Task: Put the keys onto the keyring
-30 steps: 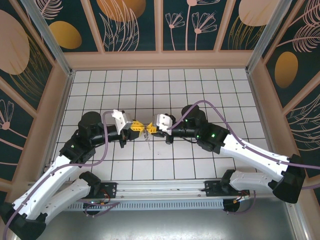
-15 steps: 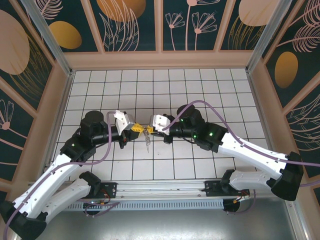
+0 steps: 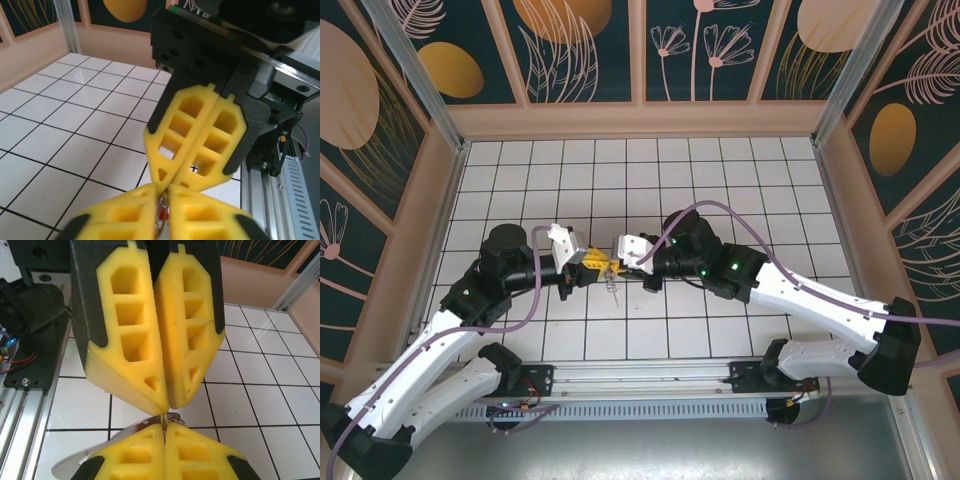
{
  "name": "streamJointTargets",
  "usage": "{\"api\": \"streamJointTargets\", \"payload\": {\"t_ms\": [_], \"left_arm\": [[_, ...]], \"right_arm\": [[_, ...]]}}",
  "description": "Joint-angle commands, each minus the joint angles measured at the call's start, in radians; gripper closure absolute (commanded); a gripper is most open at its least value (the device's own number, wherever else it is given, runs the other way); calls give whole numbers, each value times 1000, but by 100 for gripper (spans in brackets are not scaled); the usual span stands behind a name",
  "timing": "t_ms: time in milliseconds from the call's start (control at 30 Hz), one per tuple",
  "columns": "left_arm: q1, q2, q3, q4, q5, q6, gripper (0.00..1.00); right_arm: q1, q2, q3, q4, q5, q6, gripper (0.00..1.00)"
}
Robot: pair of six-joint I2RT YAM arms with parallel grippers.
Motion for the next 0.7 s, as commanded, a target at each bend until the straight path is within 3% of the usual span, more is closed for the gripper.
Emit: {"api": "streamJointTargets", "payload": {"t_ms": [0, 100, 267, 667], "left_arm": [[-3, 6, 20, 23, 18, 15, 94], [-2, 4, 20, 11, 15, 19, 92], [-2, 5, 26, -31, 23, 40, 80], [-5, 1, 23, -74, -22, 61, 77]], "right_arm": [[11, -2, 39, -13, -9, -24, 100], [11, -13, 36, -8, -11, -23, 100], [11, -16, 35, -11, -7, -22, 100], [11, -12, 38, -13, 1, -23, 100]]}}
